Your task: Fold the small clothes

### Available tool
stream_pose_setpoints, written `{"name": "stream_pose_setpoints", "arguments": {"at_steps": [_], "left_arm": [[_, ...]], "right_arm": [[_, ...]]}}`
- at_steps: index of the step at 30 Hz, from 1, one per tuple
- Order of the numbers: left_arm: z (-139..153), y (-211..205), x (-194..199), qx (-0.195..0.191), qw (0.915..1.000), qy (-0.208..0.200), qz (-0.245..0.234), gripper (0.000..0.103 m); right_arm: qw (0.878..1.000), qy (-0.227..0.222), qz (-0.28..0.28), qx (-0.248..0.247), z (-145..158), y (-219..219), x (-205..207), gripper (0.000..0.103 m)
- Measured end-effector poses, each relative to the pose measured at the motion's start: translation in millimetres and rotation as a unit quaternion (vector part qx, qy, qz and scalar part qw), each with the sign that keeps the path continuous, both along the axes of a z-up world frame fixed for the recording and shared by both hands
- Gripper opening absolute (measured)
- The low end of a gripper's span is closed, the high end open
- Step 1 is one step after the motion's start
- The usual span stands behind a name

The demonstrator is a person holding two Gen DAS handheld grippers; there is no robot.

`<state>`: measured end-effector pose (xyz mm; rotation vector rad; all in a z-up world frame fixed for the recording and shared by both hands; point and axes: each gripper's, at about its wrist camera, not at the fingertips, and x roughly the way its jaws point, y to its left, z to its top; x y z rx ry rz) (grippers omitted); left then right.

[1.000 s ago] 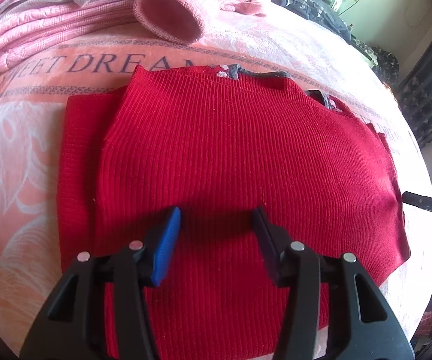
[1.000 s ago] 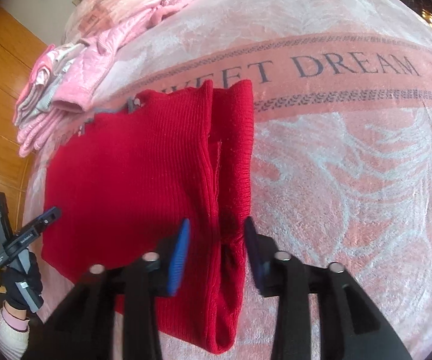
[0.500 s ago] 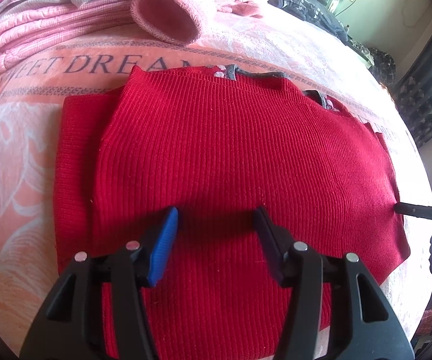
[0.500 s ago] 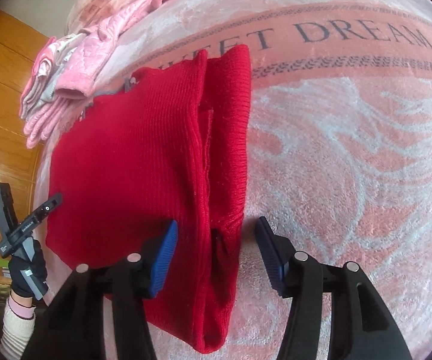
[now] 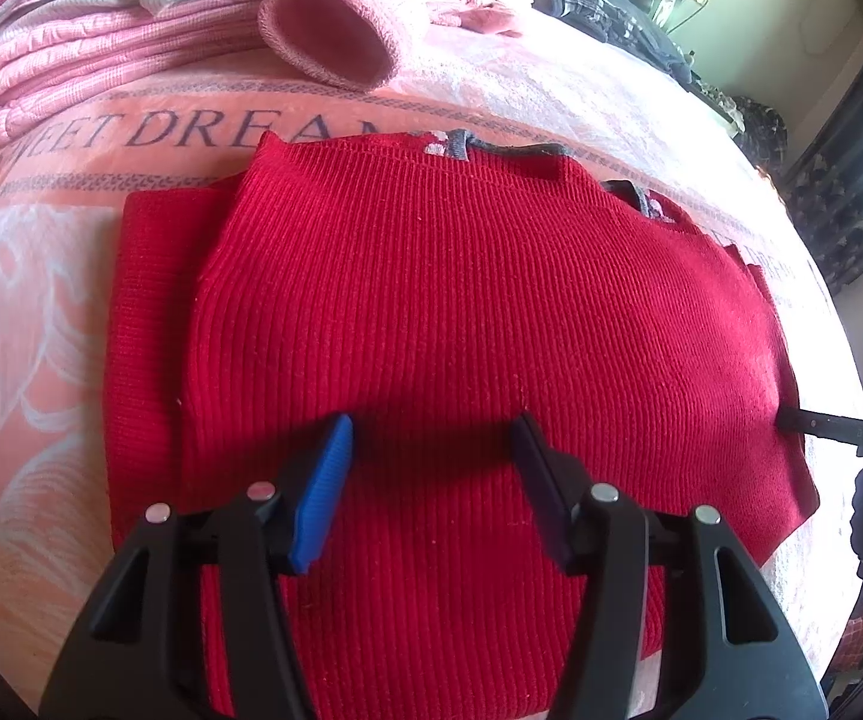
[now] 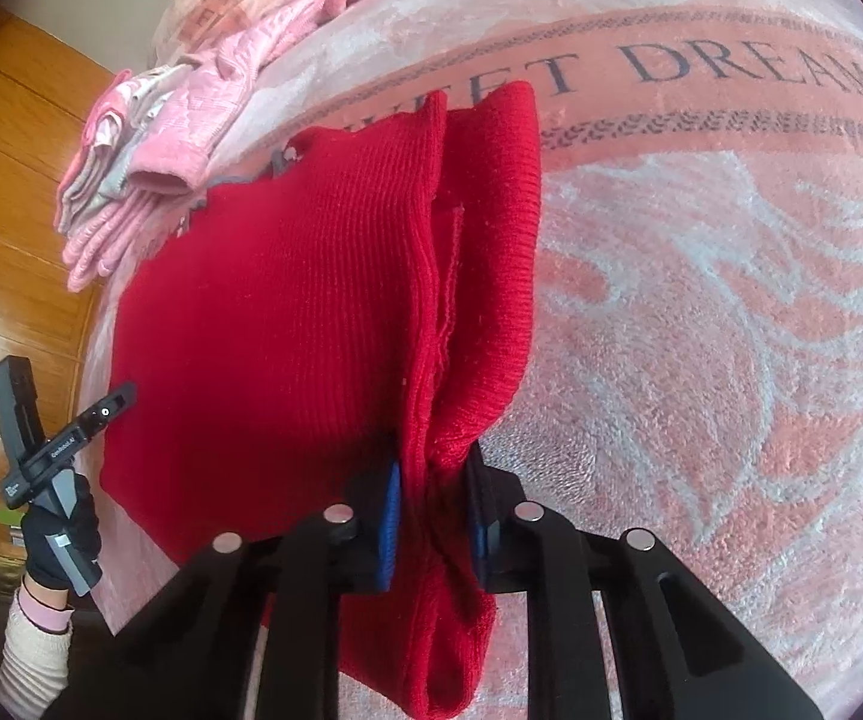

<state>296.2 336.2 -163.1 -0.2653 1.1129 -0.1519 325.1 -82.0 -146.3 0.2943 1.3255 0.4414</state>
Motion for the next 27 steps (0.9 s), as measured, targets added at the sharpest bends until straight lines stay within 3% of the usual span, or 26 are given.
{"name": "stream_pose_setpoints", "arguments": {"at_steps": [6, 13, 15, 18, 20, 23, 27], "left_arm": [[-1, 2, 1, -0.004, 1.0000, 0.001, -0.007, 0.056], [-1, 5, 3, -0.015, 0.9999, 0.004, -0.007, 0.057], [1, 8, 3, -0.026, 0.9996, 0.008, -0.005, 0.057], [9, 22, 0, -0.072, 0.9972, 0.016, 0.008, 0.055], [12, 29, -5, -0.091, 0.9957, 0.015, 0.008, 0.055], [13, 32, -10, -0.082, 0.9966, 0.012, -0.009, 0.055], [6, 46, -12, -0.105, 0.9942, 0.021, -0.004, 0.055]], "right_arm": [[1.000, 0.007, -0.011, 0.005, -3, 0, 1, 0.016], [0.999, 0.022, -0.022, -0.029, 5, 11, 5, 0.014], [0.999, 0.025, -0.026, -0.041, 14, 16, 5, 0.014], [0.998, 0.017, -0.027, -0.047, 33, 27, 5, 0.013], [0.999, 0.004, -0.020, -0.043, 52, 41, 5, 0.013], [0.999, -0.022, 0.007, -0.036, 81, 77, 6, 0.012], [0.997, -0.042, 0.060, -0.032, 101, 136, 5, 0.012]]}}
